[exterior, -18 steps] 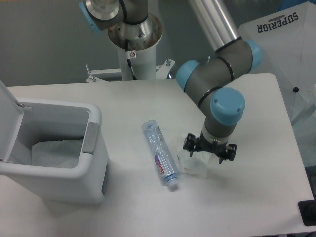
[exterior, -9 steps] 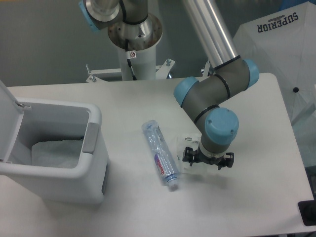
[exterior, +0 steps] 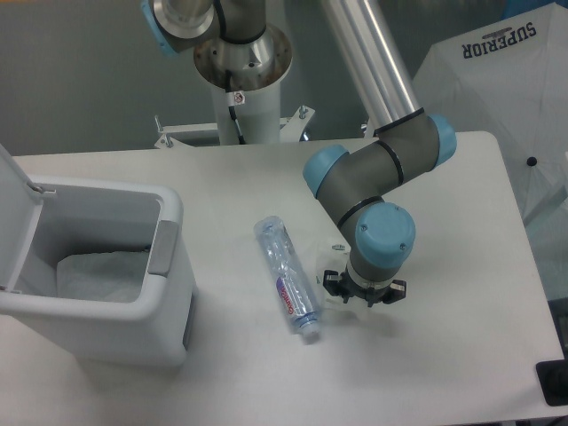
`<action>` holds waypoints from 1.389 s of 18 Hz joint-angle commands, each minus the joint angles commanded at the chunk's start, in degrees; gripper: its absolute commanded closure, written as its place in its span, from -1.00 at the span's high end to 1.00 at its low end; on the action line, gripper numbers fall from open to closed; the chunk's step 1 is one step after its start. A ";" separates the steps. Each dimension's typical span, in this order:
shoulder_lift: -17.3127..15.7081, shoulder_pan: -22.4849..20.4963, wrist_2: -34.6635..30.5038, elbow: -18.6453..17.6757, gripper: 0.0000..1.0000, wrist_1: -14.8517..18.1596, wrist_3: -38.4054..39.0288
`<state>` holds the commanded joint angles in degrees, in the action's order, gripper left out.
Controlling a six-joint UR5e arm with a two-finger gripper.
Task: Place the trash in the trash can
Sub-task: 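Lower the open gripper onto the tissue and close on it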
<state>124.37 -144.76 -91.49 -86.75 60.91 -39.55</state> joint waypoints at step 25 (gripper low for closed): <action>-10.54 -3.87 13.96 2.20 -1.00 0.35 -2.90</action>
<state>113.83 -148.62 -77.53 -84.55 61.26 -42.45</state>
